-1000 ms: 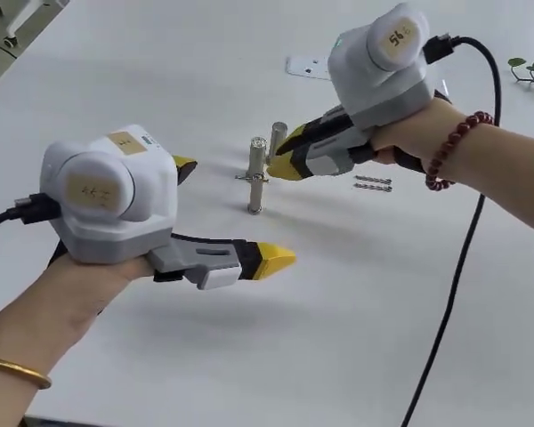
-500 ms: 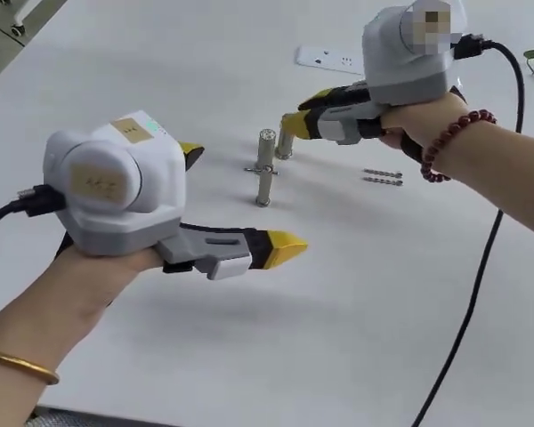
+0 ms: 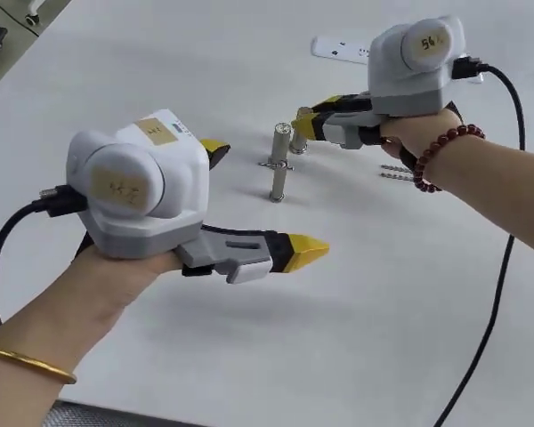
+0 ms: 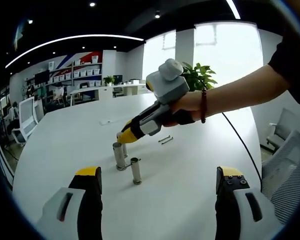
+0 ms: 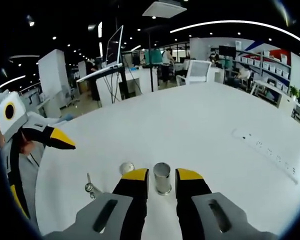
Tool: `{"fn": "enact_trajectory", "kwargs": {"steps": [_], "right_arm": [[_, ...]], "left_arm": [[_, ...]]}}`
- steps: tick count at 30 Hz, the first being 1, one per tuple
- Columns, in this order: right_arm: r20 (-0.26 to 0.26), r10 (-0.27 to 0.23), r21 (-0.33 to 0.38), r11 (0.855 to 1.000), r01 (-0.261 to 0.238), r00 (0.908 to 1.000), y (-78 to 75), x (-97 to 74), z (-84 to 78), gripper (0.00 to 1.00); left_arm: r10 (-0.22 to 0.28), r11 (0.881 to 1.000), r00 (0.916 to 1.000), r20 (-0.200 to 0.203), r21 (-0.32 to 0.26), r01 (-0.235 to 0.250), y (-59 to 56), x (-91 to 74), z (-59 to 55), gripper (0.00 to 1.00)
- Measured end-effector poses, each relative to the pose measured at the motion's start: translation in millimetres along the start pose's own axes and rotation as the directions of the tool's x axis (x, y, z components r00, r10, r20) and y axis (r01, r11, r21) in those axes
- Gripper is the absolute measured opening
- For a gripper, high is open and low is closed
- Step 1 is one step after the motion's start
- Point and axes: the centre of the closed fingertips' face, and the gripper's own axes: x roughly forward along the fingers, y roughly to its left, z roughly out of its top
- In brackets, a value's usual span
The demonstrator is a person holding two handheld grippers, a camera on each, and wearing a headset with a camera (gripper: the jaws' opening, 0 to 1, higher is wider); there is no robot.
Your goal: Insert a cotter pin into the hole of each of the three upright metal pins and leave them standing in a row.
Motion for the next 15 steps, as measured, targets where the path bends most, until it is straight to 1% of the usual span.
{"fn": "enact_trajectory", "kwargs": {"steps": [3,6,8,12,15], "right_arm": [[0.022,0.000,0.014,1.000,0.000,0.9998,-1.3,3.9,1.9,0.15],[0.019,0.004,0.013,1.000,-0.004,0.9998,1.0,5.7,1.0,0.13],[0.009,0.008,0.025,1.000,-0.009,0.9999,2.6,7.2,-1.3,0.10],[0.023,-0.005,0.047,0.999,0.004,0.9997,3.9,8.4,-1.3,0.10],[0.029,-0.009,0.040,0.999,0.008,0.9996,3.6,8.6,-0.9,0.09]], "left_arm": [[0.002,1.000,1.0000,0.000,-0.005,-0.002,1.8,0.6,-0.9,0.95],[0.004,1.000,1.0000,-0.001,-0.009,-0.004,3.3,0.7,-1.6,0.95],[0.005,1.000,1.0000,0.001,-0.008,-0.005,3.7,0.6,-1.0,0.95],[0.007,1.000,1.0000,-0.002,-0.009,-0.007,4.7,0.4,-1.8,0.95],[0.009,1.000,0.9999,-0.005,-0.014,-0.009,6.0,0.3,-2.8,0.94]]}}
